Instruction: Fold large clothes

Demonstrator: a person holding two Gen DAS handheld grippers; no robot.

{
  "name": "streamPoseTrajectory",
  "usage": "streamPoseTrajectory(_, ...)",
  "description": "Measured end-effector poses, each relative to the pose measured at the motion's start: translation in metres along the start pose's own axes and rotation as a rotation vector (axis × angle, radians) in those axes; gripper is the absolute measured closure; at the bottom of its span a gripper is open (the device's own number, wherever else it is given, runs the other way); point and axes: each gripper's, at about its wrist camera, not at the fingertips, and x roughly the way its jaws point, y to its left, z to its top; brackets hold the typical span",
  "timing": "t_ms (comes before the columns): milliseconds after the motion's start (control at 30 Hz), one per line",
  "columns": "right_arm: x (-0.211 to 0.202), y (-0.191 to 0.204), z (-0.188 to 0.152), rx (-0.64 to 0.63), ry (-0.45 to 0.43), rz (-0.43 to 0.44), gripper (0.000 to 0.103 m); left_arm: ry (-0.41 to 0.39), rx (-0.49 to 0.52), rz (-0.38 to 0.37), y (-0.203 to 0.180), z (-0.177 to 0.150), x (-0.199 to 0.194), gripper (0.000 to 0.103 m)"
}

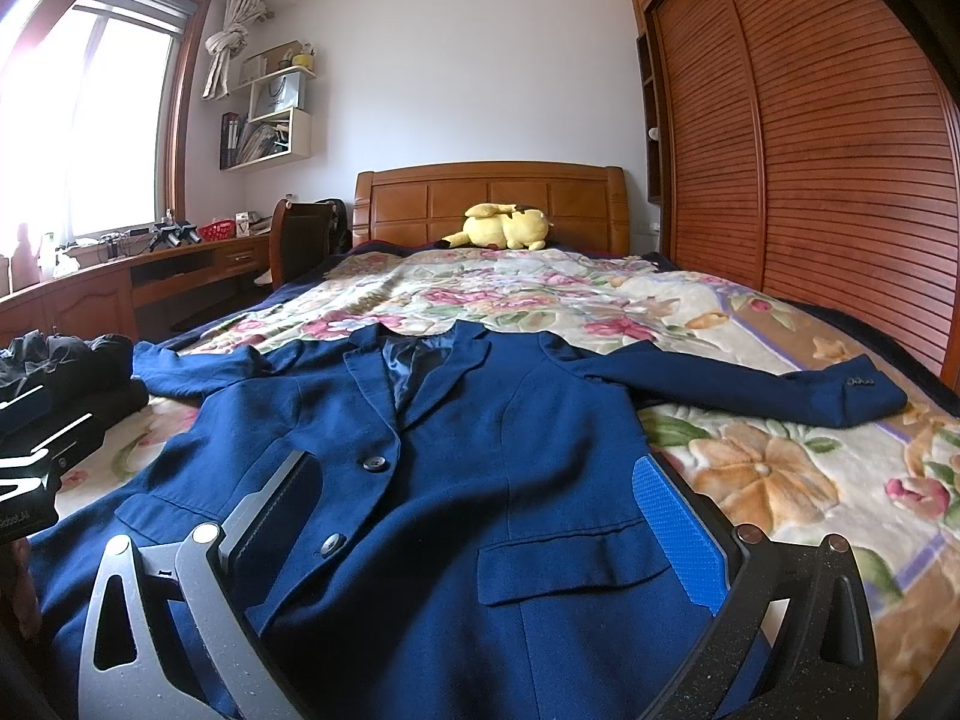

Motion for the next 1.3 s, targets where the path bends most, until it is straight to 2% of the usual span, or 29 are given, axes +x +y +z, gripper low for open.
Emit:
streamPoseTrajectory(1067,0.000,0.000,0.000,0.000,0.002,0.001,0.000,-0.001,0.003,0.001,-0.001,0.000,-0.001,0.000)
streamPoseTrajectory(1300,0.008,0.001,0.010,-0.018,0.042,0.033,0.000,0.076,0.031,-0.029,0.009,0.015,0.006,0.001)
